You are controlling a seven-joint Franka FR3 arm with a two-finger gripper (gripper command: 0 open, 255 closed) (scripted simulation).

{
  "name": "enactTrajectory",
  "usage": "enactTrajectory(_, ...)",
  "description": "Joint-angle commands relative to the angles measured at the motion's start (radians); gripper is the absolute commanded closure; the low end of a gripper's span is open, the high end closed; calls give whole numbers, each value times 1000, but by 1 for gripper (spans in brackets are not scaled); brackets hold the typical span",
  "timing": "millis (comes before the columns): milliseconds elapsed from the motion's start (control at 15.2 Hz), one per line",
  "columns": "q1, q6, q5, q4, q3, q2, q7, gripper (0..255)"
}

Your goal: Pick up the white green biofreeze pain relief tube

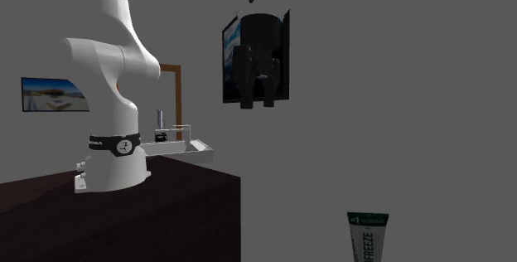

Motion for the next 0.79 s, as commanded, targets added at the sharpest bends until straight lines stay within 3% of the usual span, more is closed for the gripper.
enactTrajectory(0, 6, 46, -2, 33, 10, 78, 7, 0)
enactTrajectory(726, 59, 234, -56, 274, 42, 505, 67, 0)
